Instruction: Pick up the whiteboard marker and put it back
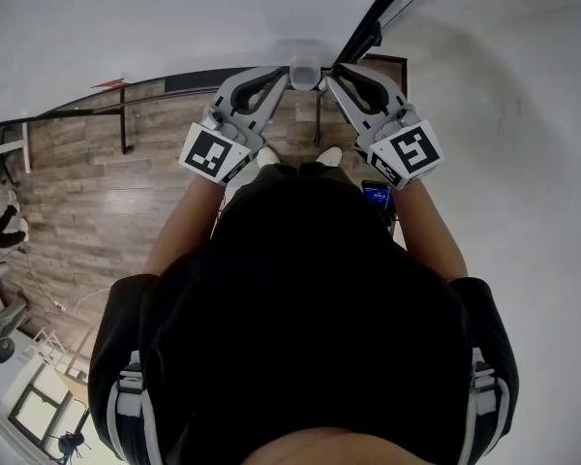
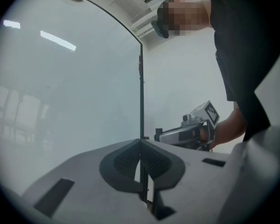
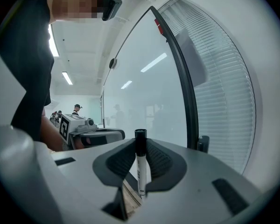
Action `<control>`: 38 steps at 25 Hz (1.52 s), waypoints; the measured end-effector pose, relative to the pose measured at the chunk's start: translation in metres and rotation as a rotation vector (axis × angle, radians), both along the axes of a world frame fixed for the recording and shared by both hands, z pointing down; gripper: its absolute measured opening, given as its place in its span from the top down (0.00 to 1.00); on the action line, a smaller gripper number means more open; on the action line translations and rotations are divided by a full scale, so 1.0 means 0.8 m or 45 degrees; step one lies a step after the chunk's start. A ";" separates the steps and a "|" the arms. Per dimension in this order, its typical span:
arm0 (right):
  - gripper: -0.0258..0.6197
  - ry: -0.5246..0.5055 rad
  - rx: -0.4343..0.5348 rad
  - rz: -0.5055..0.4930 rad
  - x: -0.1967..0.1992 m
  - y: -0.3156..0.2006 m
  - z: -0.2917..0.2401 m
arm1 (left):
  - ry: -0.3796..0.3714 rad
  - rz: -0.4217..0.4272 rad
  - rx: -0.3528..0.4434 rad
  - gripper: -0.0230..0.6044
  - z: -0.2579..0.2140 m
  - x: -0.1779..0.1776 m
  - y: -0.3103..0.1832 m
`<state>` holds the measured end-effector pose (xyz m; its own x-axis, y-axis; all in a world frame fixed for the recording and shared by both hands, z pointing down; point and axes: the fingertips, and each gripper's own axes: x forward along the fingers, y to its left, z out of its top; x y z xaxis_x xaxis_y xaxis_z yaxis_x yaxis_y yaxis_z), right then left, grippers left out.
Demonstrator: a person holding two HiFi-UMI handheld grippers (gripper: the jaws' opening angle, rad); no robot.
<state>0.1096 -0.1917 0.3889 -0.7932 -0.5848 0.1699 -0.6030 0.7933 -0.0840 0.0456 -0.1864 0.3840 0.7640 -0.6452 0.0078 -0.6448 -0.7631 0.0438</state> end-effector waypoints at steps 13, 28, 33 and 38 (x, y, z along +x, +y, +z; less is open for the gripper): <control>0.86 -0.022 -0.010 0.010 -0.023 -0.028 0.023 | -0.020 -0.049 0.007 0.96 0.021 -0.007 -0.014; 0.86 -0.052 -0.177 0.165 -0.031 -0.061 0.111 | -0.003 -0.067 -0.027 0.96 0.047 -0.014 -0.022; 0.86 -0.025 -0.194 0.189 -0.037 -0.067 0.133 | -0.003 -0.064 -0.047 0.96 0.056 -0.014 -0.023; 0.86 -0.013 -0.247 0.200 -0.046 -0.068 0.164 | 0.006 -0.057 -0.062 0.96 0.062 -0.013 -0.022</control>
<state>0.0728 -0.2458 0.5202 -0.6972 -0.6584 0.2836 -0.7161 0.6583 -0.2321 0.0350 -0.2044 0.4334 0.7347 -0.6774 0.0362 -0.6777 -0.7306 0.0833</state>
